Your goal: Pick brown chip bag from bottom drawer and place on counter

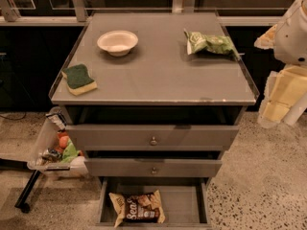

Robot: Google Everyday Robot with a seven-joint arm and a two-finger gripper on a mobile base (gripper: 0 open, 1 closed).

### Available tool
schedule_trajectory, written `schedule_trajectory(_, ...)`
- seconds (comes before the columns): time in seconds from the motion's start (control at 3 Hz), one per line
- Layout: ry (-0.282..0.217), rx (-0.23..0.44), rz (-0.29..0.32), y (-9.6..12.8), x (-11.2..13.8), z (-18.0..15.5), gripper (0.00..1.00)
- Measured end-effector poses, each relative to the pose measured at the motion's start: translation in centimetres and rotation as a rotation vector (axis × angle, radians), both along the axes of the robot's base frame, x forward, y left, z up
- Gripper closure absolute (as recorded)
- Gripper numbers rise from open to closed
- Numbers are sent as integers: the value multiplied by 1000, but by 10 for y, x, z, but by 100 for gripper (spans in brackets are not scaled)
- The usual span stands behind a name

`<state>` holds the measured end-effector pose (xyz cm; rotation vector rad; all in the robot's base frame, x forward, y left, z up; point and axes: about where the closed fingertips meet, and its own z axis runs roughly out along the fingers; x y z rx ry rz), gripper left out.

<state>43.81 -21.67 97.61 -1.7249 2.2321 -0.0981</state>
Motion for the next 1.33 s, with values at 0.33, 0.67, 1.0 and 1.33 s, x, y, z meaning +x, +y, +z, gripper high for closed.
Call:
schedule_trajectory(0.33,-22,3,12,3,-2,2,0)
schedule_trajectory(0.67,-68,54,28,16,-24,-6,0)
schedule_trajectory(1.0,-29,225,-19,41,-43,-74,0)
schedule_trajectory(1.33,59,416,-54,84,-54,-155,0)
